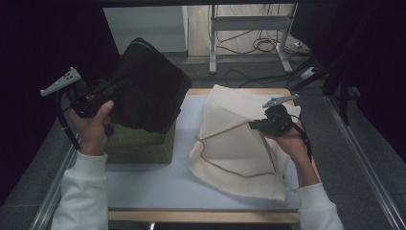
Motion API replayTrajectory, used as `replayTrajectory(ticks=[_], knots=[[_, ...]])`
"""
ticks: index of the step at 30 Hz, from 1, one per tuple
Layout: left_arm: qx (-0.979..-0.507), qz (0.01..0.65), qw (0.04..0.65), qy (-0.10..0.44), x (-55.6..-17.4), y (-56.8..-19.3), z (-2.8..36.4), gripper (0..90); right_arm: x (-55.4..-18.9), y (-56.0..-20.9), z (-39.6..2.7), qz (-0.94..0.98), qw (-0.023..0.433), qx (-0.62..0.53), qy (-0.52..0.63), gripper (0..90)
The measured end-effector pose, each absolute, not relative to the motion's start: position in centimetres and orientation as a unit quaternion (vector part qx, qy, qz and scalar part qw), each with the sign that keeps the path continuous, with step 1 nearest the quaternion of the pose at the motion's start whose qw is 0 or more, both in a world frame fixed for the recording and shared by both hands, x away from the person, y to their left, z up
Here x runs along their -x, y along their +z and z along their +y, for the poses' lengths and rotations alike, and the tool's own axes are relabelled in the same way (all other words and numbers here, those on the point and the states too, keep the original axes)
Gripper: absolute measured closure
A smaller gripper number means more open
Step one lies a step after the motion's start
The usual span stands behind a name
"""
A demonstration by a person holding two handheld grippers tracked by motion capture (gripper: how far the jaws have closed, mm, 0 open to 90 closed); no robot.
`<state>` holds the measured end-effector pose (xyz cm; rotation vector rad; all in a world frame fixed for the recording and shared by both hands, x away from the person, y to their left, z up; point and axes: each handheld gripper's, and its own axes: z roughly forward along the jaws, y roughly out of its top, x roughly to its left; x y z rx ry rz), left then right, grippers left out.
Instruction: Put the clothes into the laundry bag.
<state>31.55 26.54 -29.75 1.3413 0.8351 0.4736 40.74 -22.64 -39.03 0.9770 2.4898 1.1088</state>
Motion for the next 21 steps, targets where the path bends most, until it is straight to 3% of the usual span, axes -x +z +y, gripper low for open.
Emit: replayTrajectory(ticks=[21], knots=[[-0.609,0.328,0.701,0.171,-30.4,-30.2,23.7,78.9,-40.8,-39.1,-22.8,0.854,0.122,-0.334,0.38,86.0]])
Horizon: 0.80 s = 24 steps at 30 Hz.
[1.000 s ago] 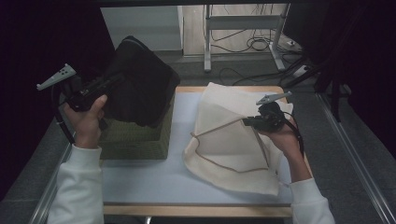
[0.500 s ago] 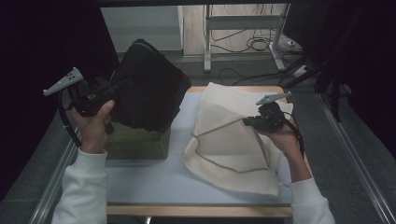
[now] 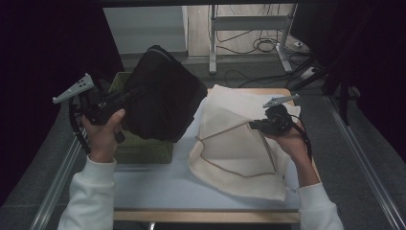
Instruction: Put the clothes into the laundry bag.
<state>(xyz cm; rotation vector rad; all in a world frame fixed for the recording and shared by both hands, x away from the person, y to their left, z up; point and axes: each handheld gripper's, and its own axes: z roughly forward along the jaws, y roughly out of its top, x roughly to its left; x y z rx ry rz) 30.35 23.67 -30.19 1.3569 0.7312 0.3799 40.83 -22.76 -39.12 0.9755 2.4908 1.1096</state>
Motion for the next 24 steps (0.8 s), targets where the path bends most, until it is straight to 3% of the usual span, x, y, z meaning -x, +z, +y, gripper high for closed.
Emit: replayTrajectory(ticks=[24], knots=[[-0.635,0.269,0.716,0.104,-27.9,-31.8,19.5,78.9,-40.9,-39.1,-22.8,0.853,0.124,-0.336,0.38,86.0]])
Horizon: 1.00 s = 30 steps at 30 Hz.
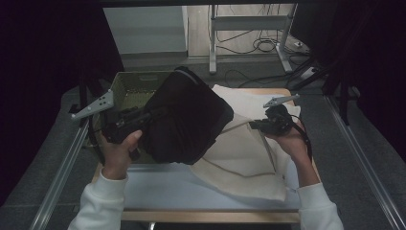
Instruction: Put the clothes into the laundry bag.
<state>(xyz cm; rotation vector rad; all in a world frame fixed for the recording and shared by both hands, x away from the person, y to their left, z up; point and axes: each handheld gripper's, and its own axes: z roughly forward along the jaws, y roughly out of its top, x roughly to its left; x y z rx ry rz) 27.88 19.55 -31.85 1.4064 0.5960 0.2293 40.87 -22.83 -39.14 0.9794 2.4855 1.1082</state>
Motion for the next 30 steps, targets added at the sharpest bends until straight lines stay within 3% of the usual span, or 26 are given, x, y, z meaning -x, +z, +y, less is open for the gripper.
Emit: replayTrajectory(ticks=[30], knots=[[-0.682,0.252,0.683,0.068,-27.8,-34.2,15.7,78.9,-40.9,-39.3,-22.8,0.852,0.125,-0.339,0.38,86.1]])
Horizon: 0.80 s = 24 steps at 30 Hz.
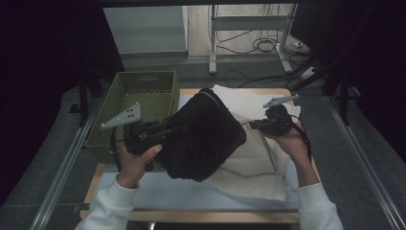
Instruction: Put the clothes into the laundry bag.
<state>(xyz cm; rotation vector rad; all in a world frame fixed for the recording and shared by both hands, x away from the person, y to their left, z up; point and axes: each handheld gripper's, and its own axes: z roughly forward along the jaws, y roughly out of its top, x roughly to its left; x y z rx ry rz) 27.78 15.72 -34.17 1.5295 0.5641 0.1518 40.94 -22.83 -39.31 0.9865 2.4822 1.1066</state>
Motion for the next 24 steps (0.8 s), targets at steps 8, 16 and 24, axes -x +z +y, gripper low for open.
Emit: replayTrajectory(ticks=[8,16,24], knots=[[-0.688,0.251,0.678,0.065,-28.0,-34.6,15.1,78.9,-40.9,-39.3,-22.9,0.851,0.126,-0.339,0.38,86.2],[-0.699,0.254,0.666,0.06,-28.6,-35.4,14.0,78.8,-40.9,-39.3,-22.9,0.851,0.125,-0.339,0.38,86.2],[-0.705,0.26,0.658,0.052,-29.2,-36.2,13.3,78.8,-40.9,-39.2,-22.9,0.851,0.125,-0.339,0.38,86.2]])
